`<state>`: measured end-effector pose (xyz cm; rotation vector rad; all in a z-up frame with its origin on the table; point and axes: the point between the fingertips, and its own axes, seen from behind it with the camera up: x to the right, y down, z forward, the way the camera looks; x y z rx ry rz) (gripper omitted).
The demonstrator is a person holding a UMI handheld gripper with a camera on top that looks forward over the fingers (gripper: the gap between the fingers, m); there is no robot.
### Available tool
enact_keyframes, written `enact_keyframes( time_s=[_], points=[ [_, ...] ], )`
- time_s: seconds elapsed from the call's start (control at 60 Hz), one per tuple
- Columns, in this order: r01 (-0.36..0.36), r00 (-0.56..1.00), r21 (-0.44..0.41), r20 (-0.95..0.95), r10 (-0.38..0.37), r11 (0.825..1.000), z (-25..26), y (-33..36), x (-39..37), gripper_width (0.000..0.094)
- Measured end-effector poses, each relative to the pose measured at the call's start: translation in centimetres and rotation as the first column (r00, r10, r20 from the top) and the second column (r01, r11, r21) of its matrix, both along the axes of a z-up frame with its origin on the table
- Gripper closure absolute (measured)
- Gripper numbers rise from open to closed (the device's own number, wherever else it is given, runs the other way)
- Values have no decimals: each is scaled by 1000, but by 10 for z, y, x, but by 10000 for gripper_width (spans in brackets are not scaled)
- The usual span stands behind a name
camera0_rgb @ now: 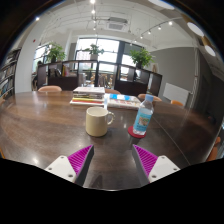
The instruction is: Pour water
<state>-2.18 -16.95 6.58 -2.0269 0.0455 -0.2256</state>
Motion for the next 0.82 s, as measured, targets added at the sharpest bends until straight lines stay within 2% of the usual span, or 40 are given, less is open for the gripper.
enact_keyframes(
  time_s=[0.1, 0.217, 0.35, 0.517, 0.817],
  points=[
    [-46, 995, 71, -80, 51, 996, 27, -12, -42, 155],
    [-116, 982, 134, -136, 134, 984, 55, -22, -90, 161],
    [-184, 969, 166, -136, 207, 969, 78, -31, -128, 159],
    [-213, 965, 178, -115, 235, 961, 92, -42, -143, 158],
    [-218, 964, 214, -105, 245, 952, 108, -51, -152, 163]
  ],
)
